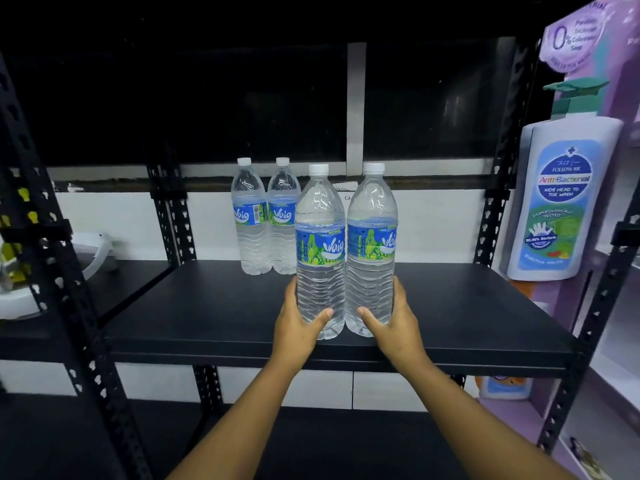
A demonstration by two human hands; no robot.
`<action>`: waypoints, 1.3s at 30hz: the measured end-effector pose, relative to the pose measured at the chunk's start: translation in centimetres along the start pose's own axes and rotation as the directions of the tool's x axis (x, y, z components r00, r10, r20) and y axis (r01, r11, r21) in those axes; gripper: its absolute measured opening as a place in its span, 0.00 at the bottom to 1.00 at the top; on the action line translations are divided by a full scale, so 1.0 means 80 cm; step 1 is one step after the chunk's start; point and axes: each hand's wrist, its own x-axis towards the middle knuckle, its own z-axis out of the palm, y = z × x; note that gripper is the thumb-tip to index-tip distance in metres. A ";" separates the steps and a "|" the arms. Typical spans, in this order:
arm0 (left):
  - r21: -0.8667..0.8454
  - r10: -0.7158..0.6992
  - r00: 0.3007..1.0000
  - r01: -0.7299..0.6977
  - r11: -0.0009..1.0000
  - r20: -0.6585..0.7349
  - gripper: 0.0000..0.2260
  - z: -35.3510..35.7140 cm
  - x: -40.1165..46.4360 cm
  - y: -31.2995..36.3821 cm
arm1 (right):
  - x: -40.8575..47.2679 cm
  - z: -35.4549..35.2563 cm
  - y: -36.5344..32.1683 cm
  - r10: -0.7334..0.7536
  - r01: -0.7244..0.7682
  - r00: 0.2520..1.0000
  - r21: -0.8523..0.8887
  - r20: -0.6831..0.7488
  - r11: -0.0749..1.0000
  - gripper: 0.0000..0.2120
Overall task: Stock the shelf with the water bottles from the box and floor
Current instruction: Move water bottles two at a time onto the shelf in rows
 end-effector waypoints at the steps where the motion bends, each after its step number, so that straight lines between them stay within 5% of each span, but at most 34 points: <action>1: 0.008 0.000 1.000 0.000 1.000 0.001 0.37 0.000 0.003 -0.001 | 0.002 0.000 0.000 0.007 -0.007 1.000 0.004 0.002 1.000 0.36; 13: 0.071 -0.012 1.000 0.011 0.997 0.006 0.37 0.027 0.068 -0.020 | 0.072 -0.008 0.030 0.082 -0.082 0.990 -0.006 0.112 0.997 0.37; 39: 0.073 0.039 0.997 -0.043 0.996 0.061 0.36 0.076 0.196 -0.076 | 0.195 0.020 0.094 0.091 -0.083 0.992 -0.086 0.092 0.993 0.34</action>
